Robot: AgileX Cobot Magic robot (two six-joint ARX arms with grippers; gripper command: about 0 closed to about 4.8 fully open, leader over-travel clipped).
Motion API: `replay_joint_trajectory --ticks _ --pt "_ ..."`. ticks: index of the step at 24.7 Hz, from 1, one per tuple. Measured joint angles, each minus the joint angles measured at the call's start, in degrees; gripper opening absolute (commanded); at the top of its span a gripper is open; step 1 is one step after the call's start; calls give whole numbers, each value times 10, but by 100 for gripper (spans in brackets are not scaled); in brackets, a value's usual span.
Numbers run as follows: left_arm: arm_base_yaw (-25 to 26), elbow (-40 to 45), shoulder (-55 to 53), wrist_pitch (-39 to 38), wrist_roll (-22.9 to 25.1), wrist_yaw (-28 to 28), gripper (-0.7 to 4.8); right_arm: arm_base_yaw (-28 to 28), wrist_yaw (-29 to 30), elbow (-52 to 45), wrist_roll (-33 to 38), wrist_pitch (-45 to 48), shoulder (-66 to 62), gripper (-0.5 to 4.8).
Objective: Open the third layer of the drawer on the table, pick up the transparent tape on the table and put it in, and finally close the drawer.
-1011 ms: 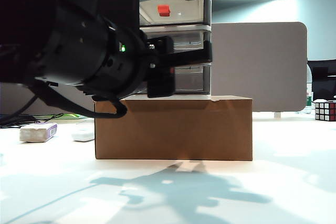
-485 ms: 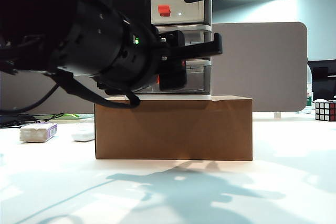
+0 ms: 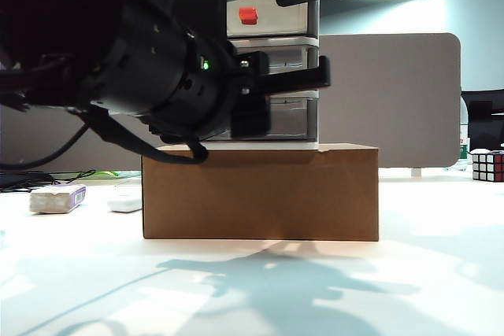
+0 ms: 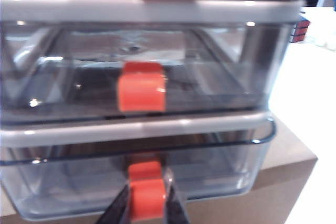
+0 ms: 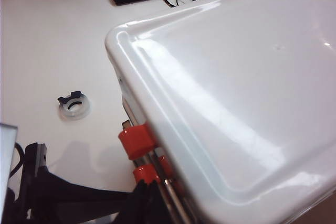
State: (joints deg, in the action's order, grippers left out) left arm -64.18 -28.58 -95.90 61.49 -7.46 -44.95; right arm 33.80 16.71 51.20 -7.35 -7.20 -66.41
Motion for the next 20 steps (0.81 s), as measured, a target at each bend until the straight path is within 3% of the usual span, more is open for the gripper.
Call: replay_joint_trajectory --ticks 5,16,18,20 --pt "7 0 0 0 0 3 -1 2 0 0 0 0 0 -5" --pt "7 0 -1 0 0 0 -4 2 0 0 0 16 -39 -5" --pt "7 0 -1 0 0 0 51 3 0 0 0 18 -39 -5" --pt "7 0 -1 -2 0 0 161 3 0 0 0 18 -39 -5"
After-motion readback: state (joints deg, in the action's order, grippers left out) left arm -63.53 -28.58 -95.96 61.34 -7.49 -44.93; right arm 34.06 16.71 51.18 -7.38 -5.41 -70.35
